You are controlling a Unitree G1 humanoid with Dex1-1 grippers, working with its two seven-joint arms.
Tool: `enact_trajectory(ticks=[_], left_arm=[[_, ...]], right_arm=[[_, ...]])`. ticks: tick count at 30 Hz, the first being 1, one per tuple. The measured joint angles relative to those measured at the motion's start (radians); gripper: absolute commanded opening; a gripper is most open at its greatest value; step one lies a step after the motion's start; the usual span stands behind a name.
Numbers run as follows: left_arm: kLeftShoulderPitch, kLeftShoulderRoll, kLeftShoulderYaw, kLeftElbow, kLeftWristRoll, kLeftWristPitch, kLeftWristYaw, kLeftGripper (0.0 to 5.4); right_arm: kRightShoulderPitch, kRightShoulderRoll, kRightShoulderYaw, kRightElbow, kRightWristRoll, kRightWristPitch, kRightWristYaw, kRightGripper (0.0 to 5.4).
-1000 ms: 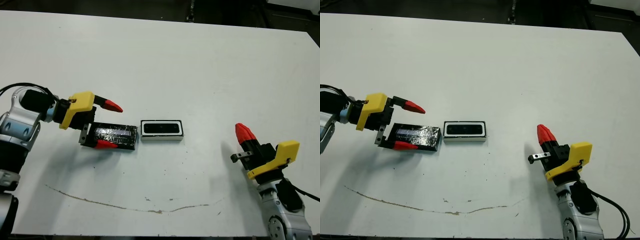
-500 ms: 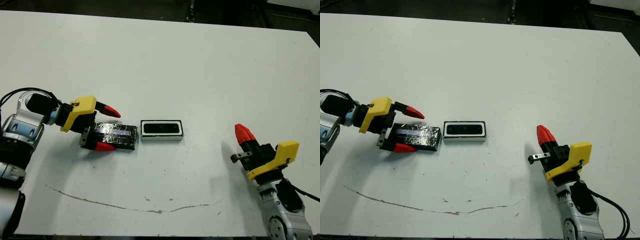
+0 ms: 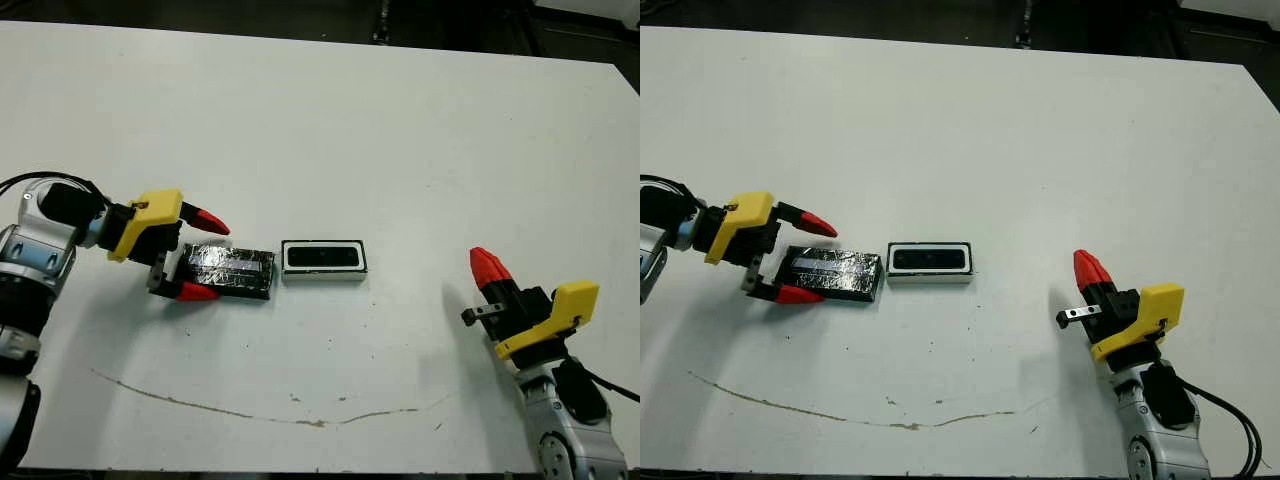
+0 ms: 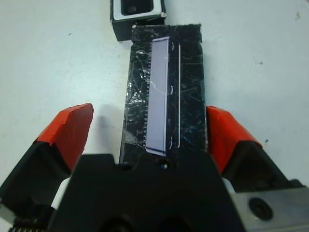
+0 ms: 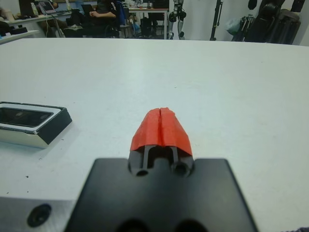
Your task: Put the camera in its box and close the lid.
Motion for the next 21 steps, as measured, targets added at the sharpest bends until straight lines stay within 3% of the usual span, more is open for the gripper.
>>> enact_trajectory(ticks=[6,10,19,21], left_arm=[[0.013,0.006,0.002,-0.055,0.004,0.100,0.037,5.18],[0.028,0.007,0.008,-0.060,-0.004,0.150,0.038,4.59],[0.032,-0.003,0.033,0.010,-0.040,0.121,0.028,3.22],[0.027,-0.005,0.034,0.027,-0.042,0.108,0.020,3.18]], right_arm=[[0.000,-0.006,0.005,0.000,-0.002,0.000,0.000,0.00],[0.000,-0.012,0.005,0.000,-0.001,0.000,0.000,0.00],[0.000,-0.014,0.006,0.000,0.012,0.019,0.001,0.00],[0.000,-0.016,0.006,0.000,0.012,0.023,0.001,0.00]])
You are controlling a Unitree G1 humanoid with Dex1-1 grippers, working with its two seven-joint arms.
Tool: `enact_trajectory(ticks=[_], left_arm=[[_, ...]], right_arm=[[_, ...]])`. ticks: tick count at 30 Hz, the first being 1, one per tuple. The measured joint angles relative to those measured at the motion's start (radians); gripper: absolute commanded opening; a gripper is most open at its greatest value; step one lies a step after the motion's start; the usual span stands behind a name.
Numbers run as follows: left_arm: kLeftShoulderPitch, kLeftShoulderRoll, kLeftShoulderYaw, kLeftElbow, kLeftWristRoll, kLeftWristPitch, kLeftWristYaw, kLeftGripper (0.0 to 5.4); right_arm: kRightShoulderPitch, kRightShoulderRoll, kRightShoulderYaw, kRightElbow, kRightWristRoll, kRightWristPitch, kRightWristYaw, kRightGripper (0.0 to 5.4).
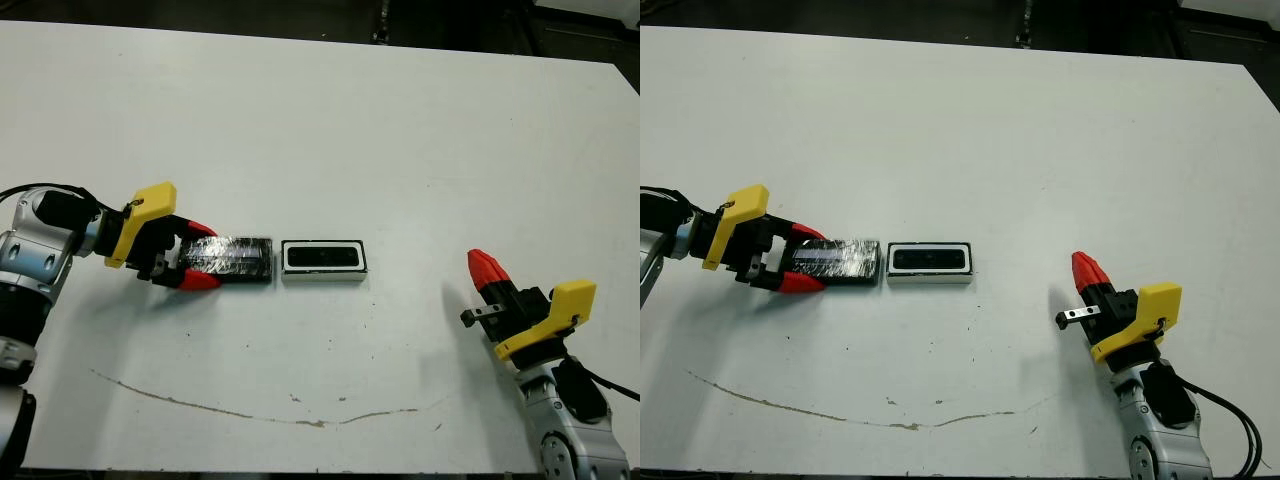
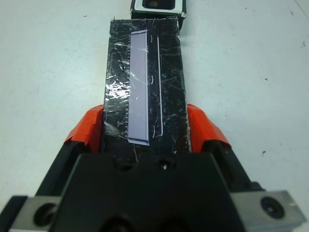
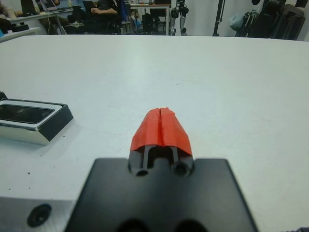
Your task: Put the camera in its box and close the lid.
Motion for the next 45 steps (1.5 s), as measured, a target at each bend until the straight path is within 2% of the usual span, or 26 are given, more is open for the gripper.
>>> enact_trajectory(ticks=[7,17,21,26,35,45], left_arm=[[-0.008,-0.009,0.016,0.046,-0.029,0.003,-0.019,3.18],[-0.016,-0.046,0.112,0.187,-0.103,-0.013,-0.058,3.18],[-0.025,-0.063,0.152,0.192,-0.143,0.072,-0.043,3.18],[0.006,-0.101,0.207,0.109,-0.207,0.166,0.032,3.18],[0.052,-0.149,0.183,-0.017,-0.216,0.215,0.061,3.18],[0.050,-0.205,0.105,-0.002,-0.192,0.163,0.033,3.18]], right_arm=[[0.000,-0.003,0.000,-0.001,0.000,0.008,0.000,0.00],[-0.002,-0.004,0.002,-0.002,0.000,0.022,0.000,0.00],[-0.002,-0.004,0.003,-0.002,-0.001,0.022,0.000,0.00],[-0.003,-0.005,0.004,-0.002,-0.001,0.022,0.000,0.00],[-0.003,-0.005,0.010,-0.005,-0.006,0.022,-0.001,0.00],[-0.002,-0.005,0.011,-0.005,-0.014,0.022,-0.001,0.00]])
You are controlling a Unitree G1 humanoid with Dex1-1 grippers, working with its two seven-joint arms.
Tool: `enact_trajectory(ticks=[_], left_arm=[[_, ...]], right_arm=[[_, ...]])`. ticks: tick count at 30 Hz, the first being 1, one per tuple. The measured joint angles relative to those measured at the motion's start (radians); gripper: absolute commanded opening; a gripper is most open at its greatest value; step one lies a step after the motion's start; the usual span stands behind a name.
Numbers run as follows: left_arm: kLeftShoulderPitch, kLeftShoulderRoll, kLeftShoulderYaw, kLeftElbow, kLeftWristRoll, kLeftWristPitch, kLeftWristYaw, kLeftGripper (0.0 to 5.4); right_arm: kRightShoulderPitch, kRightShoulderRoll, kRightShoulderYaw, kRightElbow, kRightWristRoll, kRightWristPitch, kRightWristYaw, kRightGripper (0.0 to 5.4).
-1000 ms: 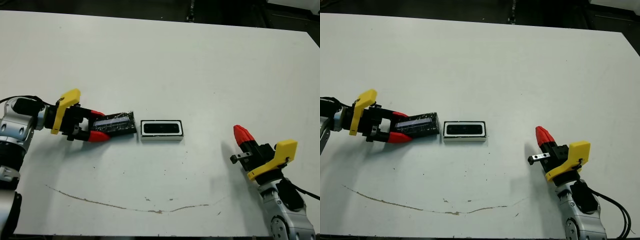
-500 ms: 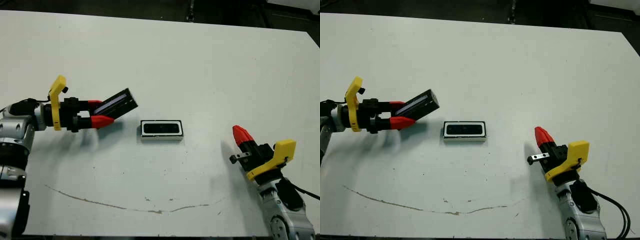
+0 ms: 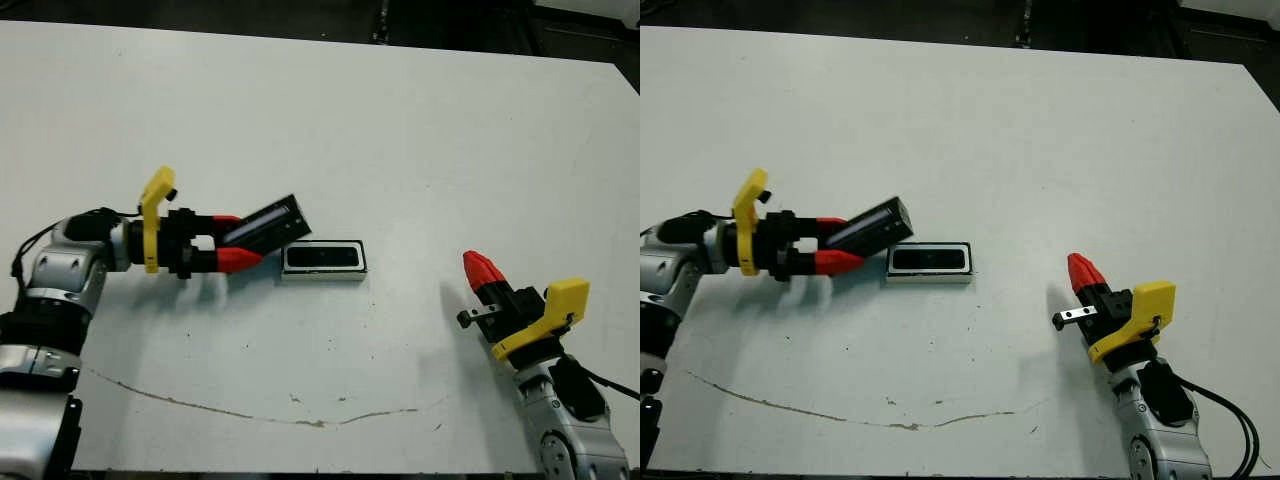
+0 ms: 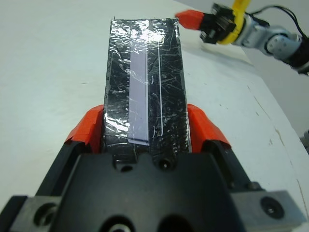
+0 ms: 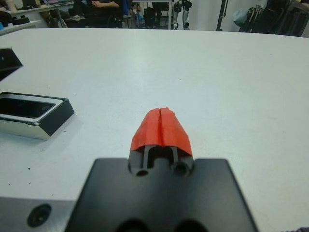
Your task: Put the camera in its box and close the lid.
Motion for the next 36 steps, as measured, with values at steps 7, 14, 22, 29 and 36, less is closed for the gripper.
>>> enact_trajectory(ticks=[7,14,22,29,36], left_arm=[[-0.029,-0.023,-0.023,0.039,0.028,-0.045,0.004,3.18],[-0.069,-0.041,-0.058,0.080,0.074,-0.102,0.013,3.18],[-0.090,-0.062,-0.085,0.092,0.096,-0.103,0.020,3.18],[-0.107,-0.080,-0.118,0.078,0.112,-0.097,0.029,3.18],[-0.107,-0.080,-0.134,0.049,0.124,-0.090,0.033,3.18]], right_arm=[[0.000,0.000,0.000,0.000,0.002,0.000,0.000,0.00],[0.001,-0.001,0.000,0.000,0.008,0.000,0.002,0.00],[0.001,-0.001,0.000,0.000,0.009,0.000,0.001,0.00],[0.002,-0.001,0.001,0.000,0.009,0.000,0.001,0.00],[0.002,-0.001,0.001,0.000,0.008,0.000,0.000,0.00]])
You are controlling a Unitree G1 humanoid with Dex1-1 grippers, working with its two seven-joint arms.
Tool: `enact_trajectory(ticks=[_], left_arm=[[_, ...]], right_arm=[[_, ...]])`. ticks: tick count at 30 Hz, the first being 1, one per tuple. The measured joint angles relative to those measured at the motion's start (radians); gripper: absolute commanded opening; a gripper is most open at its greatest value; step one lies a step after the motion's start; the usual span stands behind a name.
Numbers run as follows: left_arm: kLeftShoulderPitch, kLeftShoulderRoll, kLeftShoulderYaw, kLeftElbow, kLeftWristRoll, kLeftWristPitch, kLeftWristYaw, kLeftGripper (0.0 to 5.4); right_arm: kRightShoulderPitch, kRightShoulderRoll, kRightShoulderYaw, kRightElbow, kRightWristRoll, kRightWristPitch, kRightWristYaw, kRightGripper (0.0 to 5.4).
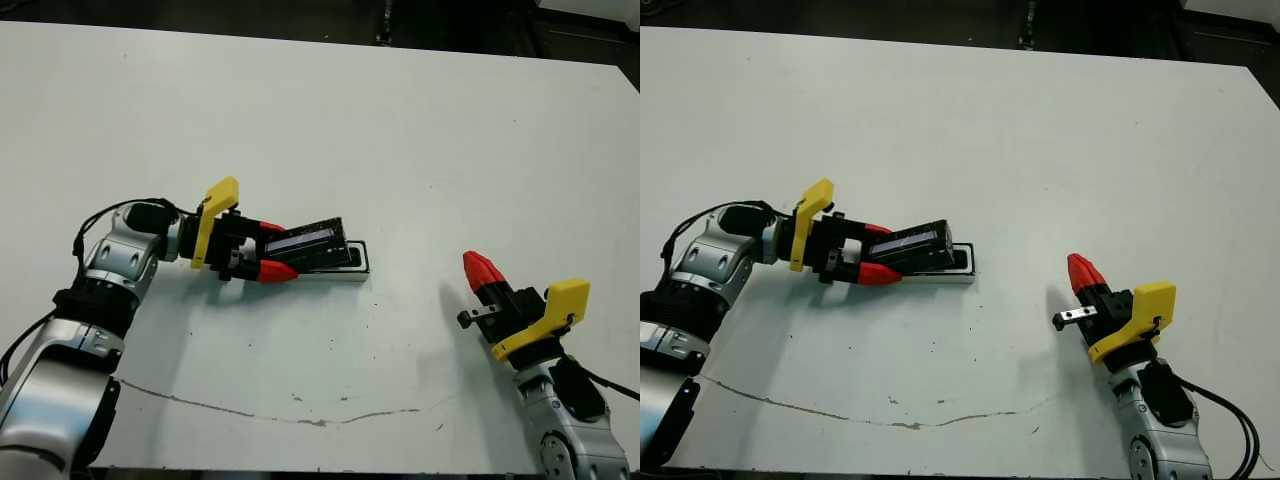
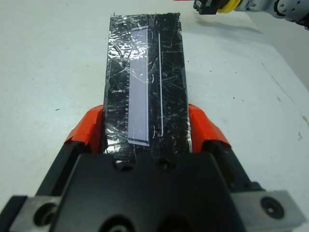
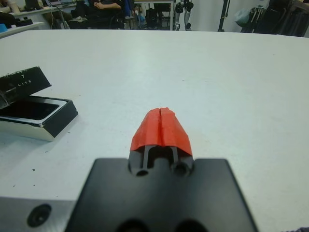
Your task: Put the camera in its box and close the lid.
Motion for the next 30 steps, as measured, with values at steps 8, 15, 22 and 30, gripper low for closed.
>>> enact_trajectory(ticks=[8,15,22,30], left_arm=[[0.009,0.011,-0.009,-0.049,0.013,0.015,0.006,3.18],[0.014,0.007,-0.025,-0.057,0.038,-0.006,0.040,3.18],[0.024,-0.028,-0.044,-0.063,0.067,-0.047,0.109,3.18],[0.017,-0.076,-0.061,-0.036,0.079,-0.055,0.154,3.18]], right_arm=[[0.000,0.000,0.001,-0.007,-0.003,0.010,-0.001,0.00],[0.000,0.000,0.001,-0.015,-0.005,0.011,-0.005,0.00],[0.000,0.000,0.001,-0.018,-0.005,0.011,-0.011,0.00],[0.000,0.000,0.001,-0.018,-0.003,0.011,-0.010,0.00]])
